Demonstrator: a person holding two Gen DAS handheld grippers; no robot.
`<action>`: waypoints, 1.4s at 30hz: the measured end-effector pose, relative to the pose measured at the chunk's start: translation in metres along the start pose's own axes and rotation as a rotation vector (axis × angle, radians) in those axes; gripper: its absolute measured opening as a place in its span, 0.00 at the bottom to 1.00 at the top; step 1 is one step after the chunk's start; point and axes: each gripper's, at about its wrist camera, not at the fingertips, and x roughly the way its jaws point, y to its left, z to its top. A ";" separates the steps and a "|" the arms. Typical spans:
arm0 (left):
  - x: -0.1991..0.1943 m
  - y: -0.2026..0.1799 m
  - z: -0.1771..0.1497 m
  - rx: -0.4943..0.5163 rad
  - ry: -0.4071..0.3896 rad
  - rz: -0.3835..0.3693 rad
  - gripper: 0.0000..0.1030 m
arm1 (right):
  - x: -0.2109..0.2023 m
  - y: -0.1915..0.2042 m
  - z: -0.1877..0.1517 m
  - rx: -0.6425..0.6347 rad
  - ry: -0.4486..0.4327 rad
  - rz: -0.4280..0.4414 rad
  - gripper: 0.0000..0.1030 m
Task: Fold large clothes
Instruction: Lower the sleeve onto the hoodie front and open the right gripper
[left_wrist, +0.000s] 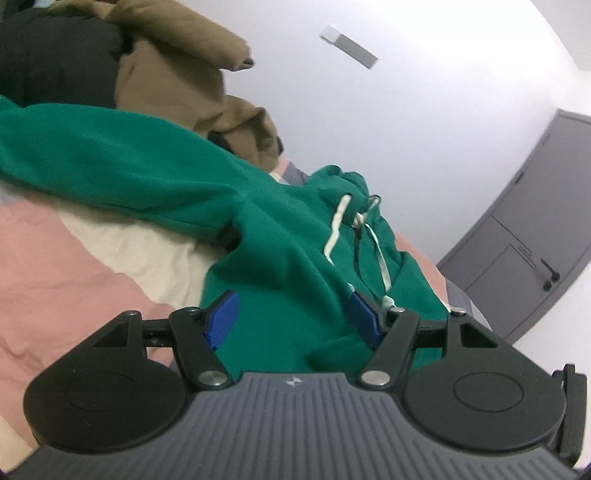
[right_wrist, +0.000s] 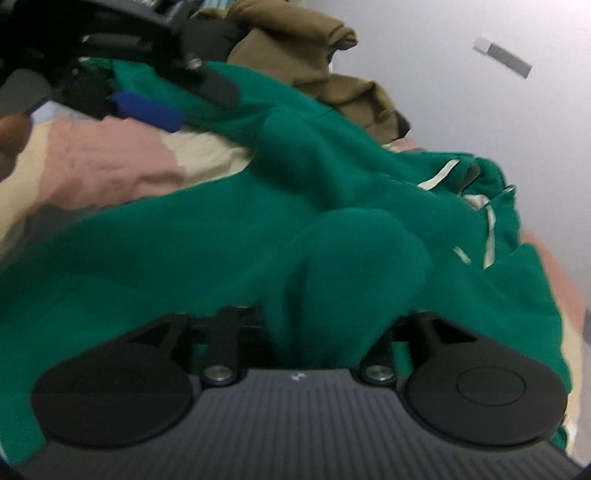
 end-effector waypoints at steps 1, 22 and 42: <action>0.001 -0.002 -0.001 0.007 0.002 -0.006 0.69 | -0.004 -0.001 -0.001 0.014 -0.001 0.023 0.65; -0.008 -0.027 -0.013 0.026 -0.017 -0.075 0.70 | -0.057 -0.156 -0.089 0.945 -0.082 0.006 0.74; 0.030 -0.031 -0.026 0.057 0.040 -0.122 0.70 | -0.028 -0.267 -0.131 1.201 -0.344 -0.288 0.16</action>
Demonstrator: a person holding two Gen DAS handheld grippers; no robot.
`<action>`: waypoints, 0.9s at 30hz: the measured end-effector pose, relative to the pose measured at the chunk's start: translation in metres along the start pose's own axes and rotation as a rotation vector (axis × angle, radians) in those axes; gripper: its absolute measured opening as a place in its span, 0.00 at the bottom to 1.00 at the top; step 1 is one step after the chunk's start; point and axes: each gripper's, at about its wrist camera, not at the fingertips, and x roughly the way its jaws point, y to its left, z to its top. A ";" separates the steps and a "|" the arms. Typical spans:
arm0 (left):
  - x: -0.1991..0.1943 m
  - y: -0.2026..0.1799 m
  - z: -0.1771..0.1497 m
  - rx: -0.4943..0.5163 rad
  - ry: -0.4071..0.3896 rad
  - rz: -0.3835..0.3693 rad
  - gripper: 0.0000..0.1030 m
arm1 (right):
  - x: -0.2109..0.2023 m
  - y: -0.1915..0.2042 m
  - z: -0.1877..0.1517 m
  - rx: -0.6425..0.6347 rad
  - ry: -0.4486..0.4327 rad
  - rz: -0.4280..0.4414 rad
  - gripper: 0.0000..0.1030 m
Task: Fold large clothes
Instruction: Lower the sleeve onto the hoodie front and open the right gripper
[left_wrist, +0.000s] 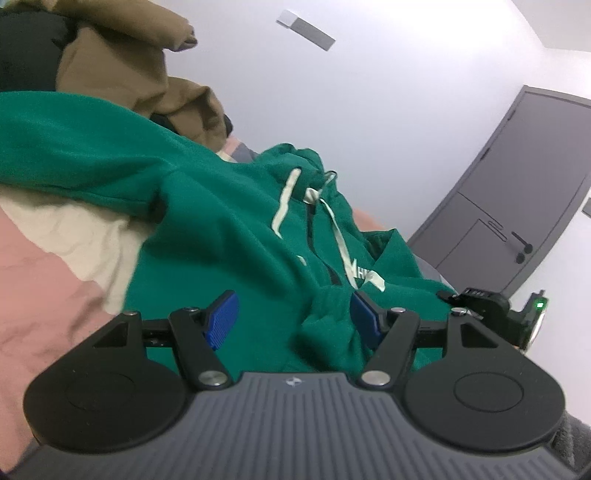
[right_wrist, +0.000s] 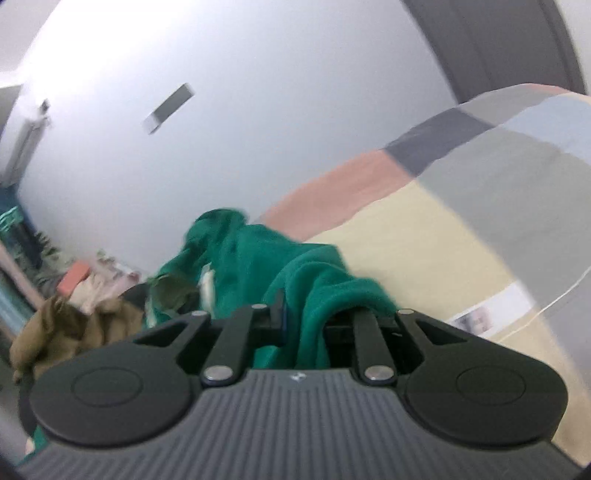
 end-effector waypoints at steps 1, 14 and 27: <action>0.003 -0.001 -0.001 0.007 0.007 -0.004 0.70 | 0.003 -0.009 0.000 0.010 0.009 -0.020 0.17; 0.019 -0.019 -0.018 0.107 0.076 0.040 0.70 | -0.016 -0.006 -0.013 -0.050 0.133 -0.058 0.69; 0.013 -0.030 -0.024 0.143 0.086 0.052 0.70 | -0.078 0.086 -0.049 -0.299 0.239 0.154 0.68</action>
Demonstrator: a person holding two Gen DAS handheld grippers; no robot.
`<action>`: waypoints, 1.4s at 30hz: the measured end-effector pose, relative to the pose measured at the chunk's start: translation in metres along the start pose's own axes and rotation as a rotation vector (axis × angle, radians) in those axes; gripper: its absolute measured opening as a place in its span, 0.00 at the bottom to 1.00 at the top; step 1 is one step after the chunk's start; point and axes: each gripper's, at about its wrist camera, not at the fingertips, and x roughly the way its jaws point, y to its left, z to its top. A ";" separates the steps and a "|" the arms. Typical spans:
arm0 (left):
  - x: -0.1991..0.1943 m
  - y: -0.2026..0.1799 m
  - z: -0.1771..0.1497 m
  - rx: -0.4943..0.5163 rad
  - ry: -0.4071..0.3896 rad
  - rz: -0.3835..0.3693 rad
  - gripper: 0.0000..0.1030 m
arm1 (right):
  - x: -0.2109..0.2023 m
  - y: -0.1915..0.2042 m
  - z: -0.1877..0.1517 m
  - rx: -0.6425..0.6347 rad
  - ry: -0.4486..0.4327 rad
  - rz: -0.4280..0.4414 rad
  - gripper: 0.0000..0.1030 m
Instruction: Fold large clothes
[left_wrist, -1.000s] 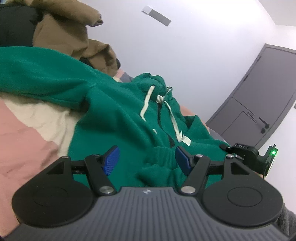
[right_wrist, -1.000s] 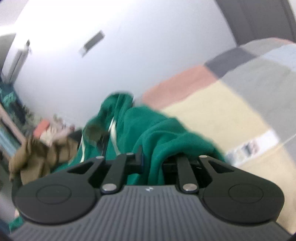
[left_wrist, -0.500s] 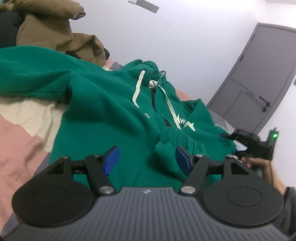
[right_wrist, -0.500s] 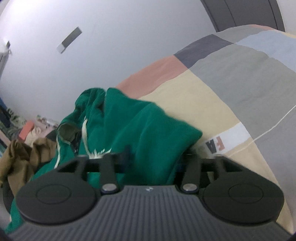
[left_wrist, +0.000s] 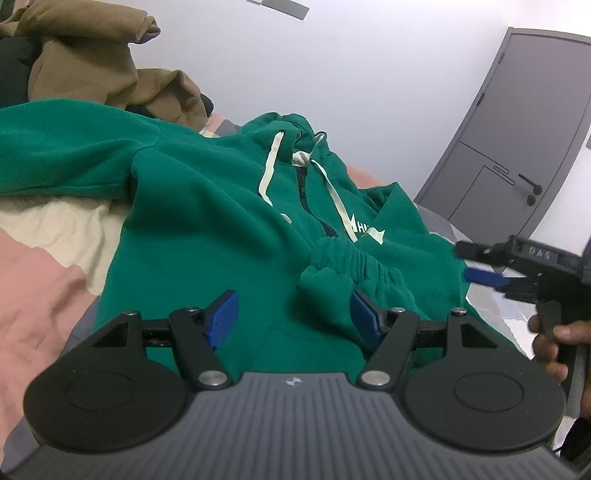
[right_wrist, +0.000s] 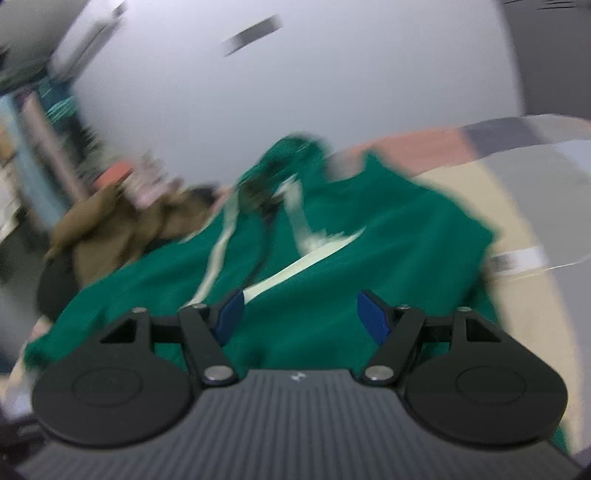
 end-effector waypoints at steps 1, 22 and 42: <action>0.000 0.000 0.000 -0.002 -0.001 0.000 0.70 | 0.007 0.006 -0.004 -0.006 0.028 0.034 0.68; -0.010 0.022 0.013 -0.111 -0.032 -0.007 0.70 | 0.020 0.090 -0.074 -0.155 0.298 0.406 0.69; 0.014 -0.012 -0.014 0.030 0.097 -0.067 0.68 | -0.009 0.076 -0.065 -0.200 0.164 0.030 0.57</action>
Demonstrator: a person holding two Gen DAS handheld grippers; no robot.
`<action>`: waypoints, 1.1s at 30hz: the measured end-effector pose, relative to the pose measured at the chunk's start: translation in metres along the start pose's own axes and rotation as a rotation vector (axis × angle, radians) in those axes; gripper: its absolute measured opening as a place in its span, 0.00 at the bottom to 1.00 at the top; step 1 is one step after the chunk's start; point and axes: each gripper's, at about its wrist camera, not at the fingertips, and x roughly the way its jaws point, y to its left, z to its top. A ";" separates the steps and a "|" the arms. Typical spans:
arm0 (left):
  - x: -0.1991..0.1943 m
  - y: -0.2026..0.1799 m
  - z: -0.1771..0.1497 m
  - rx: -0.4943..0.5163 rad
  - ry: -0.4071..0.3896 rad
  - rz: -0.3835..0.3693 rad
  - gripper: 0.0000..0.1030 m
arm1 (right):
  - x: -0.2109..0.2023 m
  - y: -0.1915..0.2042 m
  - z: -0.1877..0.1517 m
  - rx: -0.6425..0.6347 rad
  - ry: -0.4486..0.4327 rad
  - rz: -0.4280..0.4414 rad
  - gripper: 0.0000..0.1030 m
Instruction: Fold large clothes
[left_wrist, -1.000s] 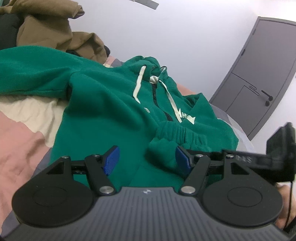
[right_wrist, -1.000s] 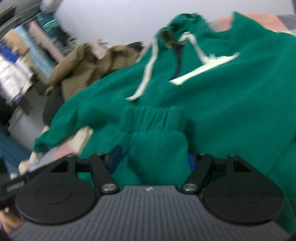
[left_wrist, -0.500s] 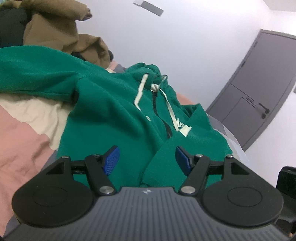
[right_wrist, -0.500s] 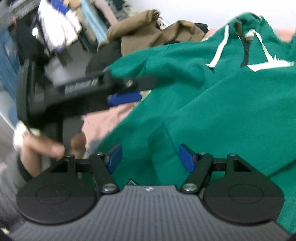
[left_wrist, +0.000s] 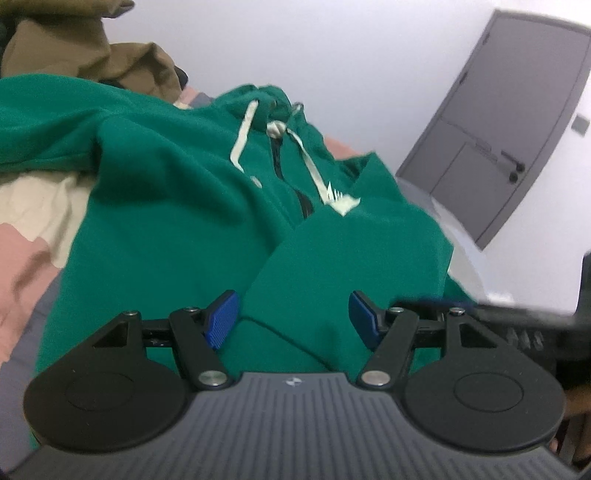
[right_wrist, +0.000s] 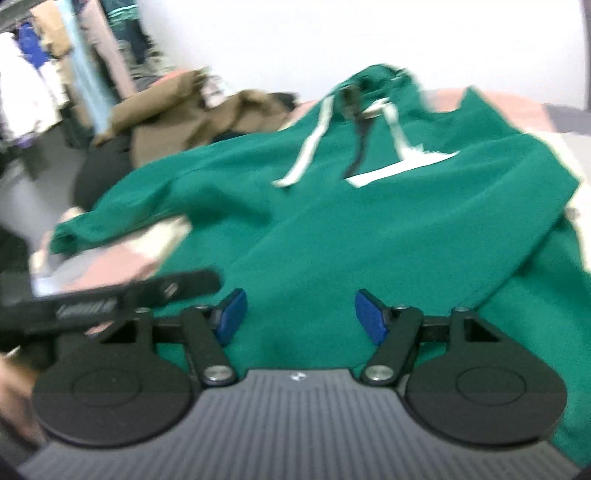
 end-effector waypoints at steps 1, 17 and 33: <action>0.005 -0.003 -0.002 0.017 0.018 0.016 0.68 | 0.003 -0.003 0.001 0.001 -0.006 -0.026 0.52; 0.009 0.004 -0.010 -0.016 0.007 0.105 0.69 | 0.051 -0.026 -0.012 0.067 0.080 -0.103 0.43; -0.080 0.226 0.106 -0.531 -0.302 0.564 0.72 | 0.054 -0.033 -0.005 0.080 0.066 -0.070 0.43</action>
